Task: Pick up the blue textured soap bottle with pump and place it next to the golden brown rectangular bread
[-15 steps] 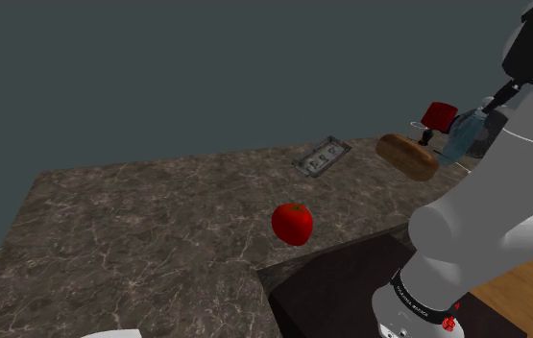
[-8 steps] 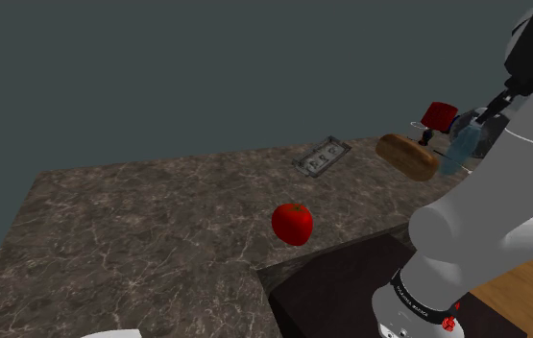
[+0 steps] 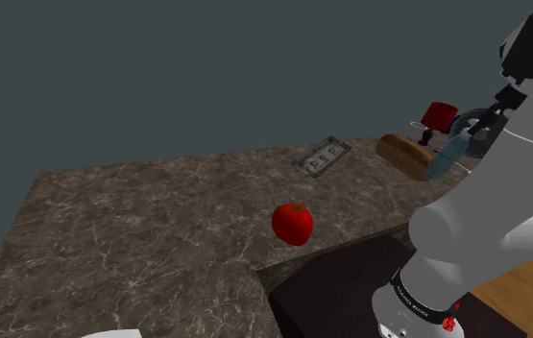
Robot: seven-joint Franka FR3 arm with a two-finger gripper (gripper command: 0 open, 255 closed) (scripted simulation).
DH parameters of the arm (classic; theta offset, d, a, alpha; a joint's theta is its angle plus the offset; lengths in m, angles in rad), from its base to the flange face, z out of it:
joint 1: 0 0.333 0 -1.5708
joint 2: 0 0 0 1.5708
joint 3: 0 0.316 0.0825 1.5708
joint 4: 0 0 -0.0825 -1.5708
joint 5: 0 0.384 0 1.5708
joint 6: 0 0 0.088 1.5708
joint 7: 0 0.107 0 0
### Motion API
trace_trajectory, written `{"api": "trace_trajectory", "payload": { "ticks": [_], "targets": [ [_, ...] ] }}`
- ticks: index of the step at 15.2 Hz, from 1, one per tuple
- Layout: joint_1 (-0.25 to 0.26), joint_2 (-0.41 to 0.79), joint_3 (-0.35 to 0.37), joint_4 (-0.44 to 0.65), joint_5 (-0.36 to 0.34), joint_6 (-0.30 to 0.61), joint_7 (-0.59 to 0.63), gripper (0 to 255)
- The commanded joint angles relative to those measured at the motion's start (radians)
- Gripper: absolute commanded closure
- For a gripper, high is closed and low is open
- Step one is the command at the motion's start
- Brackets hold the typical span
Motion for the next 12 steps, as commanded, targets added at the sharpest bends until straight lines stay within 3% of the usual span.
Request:
{"api": "trace_trajectory", "payload": {
  "ticks": [1,12],
  "targets": [
    [0.001,0.001,0.001,-0.025,0.005,0.026,-0.008,255],
    [-0.007,0.050,0.010,-0.129,0.067,0.147,-0.076,255]
  ]
}}
